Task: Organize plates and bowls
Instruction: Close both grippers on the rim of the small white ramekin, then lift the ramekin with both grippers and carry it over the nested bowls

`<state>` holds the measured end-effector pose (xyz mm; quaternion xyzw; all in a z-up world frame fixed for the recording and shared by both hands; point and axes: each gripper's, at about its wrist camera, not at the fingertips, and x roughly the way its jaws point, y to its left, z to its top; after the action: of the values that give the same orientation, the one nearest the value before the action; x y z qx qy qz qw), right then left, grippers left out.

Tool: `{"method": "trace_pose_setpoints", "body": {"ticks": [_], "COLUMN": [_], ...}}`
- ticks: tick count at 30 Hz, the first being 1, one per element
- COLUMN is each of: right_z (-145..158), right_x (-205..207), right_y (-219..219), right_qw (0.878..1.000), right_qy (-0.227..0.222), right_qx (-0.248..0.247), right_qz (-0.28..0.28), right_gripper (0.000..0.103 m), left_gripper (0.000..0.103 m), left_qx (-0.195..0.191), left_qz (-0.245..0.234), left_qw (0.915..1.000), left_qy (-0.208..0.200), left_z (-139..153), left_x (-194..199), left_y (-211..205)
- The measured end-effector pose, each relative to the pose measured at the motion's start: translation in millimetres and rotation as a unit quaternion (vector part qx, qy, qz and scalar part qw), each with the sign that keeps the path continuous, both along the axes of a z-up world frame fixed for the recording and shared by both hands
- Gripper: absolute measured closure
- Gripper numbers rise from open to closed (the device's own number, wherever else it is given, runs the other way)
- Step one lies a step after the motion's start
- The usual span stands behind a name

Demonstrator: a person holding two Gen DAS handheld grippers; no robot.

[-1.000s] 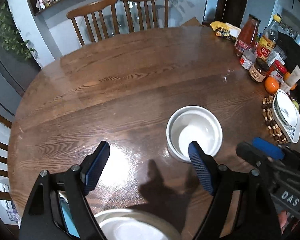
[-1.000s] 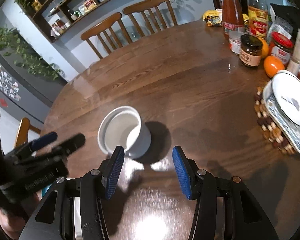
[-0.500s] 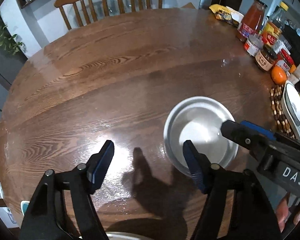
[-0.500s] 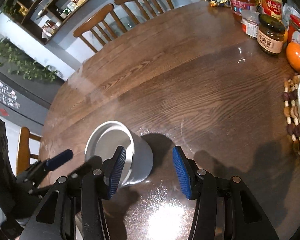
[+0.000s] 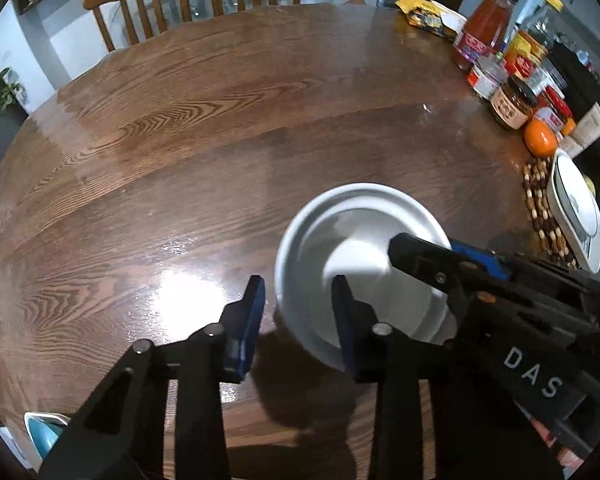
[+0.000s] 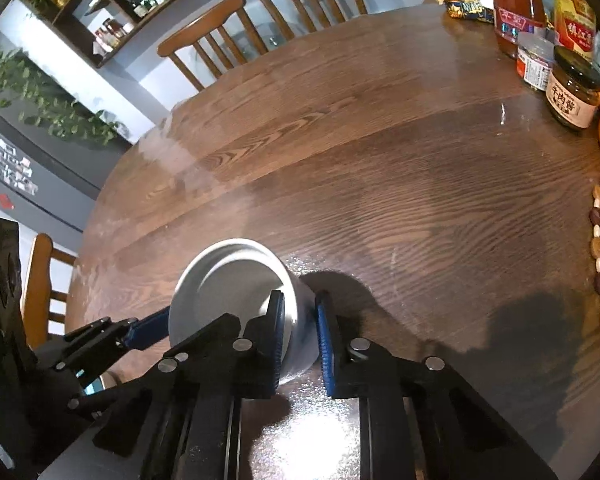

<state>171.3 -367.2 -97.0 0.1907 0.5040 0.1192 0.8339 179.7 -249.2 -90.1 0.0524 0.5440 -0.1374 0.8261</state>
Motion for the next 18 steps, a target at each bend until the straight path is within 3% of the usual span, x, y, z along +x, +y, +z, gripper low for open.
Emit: {"method": "trace_pose_setpoints", "body": {"ticks": [9, 18], "right_z": [2, 10], "right_x": [-6, -21], "right_y": [5, 6], "right_qw": [1.000, 0.999], "right_qy": [-0.016, -0.036], "right_qx": [-0.022, -0.018], "right_qz": [0.004, -0.004], "right_gripper": [0.086, 0.088], "left_gripper": [0.083, 0.084], "left_qx": [0.008, 0.023], "left_qz": [-0.012, -0.021], "left_qw": [0.9999, 0.9979], "left_qy": [-0.008, -0.057], "left_z": [-3, 11], "left_x": [-3, -22], "left_y": [-1, -3]}}
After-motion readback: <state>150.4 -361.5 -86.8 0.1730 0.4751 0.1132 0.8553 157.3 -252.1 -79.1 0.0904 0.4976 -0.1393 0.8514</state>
